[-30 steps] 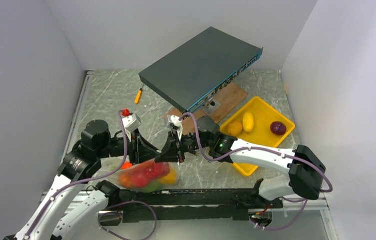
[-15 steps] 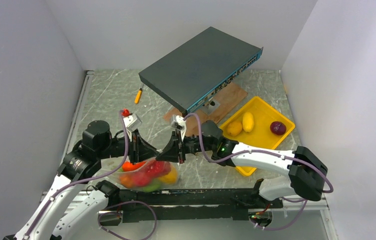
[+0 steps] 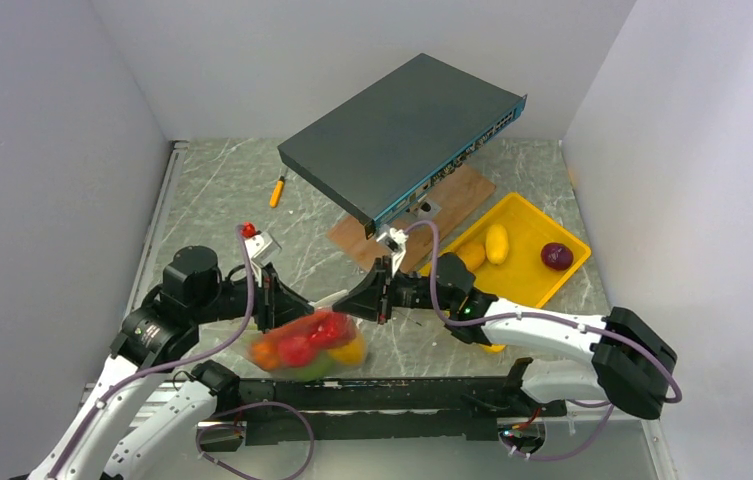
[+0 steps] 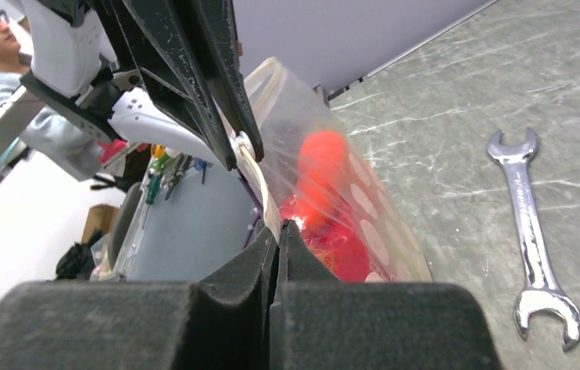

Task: Place the food in the zip-top bag and seal the zipper
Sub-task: Zip the zipper food storage bag at the center of the board.

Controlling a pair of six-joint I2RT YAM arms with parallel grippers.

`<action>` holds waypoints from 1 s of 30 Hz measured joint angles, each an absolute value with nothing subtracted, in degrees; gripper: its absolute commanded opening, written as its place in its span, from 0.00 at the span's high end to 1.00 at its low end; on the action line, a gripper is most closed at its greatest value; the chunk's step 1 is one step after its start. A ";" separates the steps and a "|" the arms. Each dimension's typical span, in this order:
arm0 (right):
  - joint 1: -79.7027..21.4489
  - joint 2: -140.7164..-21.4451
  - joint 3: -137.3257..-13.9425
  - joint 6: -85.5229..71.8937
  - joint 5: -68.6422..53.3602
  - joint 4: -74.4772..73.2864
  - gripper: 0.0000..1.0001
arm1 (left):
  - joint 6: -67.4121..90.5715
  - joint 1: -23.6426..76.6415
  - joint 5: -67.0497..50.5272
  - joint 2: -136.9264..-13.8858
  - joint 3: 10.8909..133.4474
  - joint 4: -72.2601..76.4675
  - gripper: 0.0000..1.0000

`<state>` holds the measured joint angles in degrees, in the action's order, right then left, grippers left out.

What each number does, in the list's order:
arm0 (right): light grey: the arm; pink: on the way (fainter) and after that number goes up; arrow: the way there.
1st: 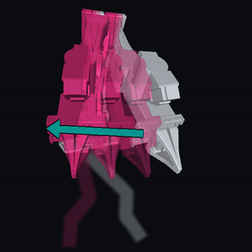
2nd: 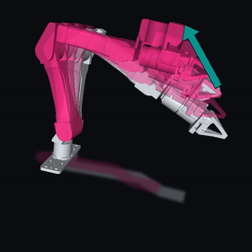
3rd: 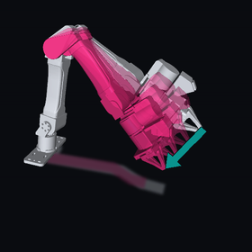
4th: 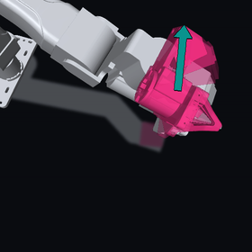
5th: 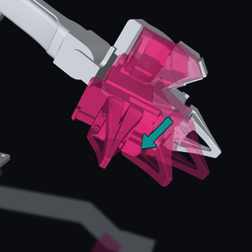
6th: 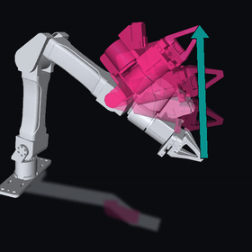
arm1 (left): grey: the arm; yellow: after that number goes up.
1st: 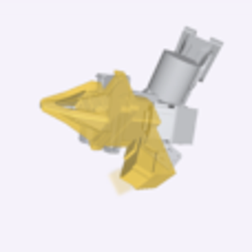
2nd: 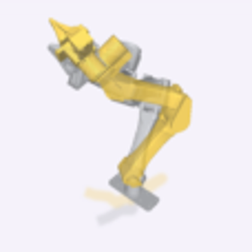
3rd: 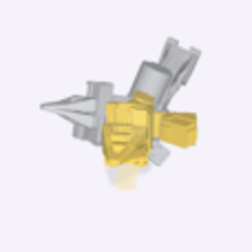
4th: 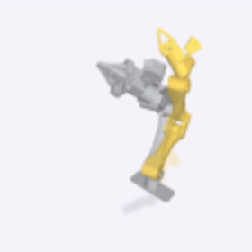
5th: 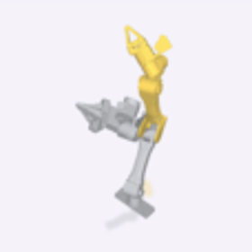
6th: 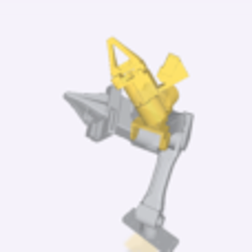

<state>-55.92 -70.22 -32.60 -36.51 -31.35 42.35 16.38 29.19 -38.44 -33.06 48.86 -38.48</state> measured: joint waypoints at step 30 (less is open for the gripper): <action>-45.28 -46.61 -20.93 -36.45 -18.74 24.67 1.00 | 17.78 29.19 -29.87 -25.52 47.16 -45.87 0.96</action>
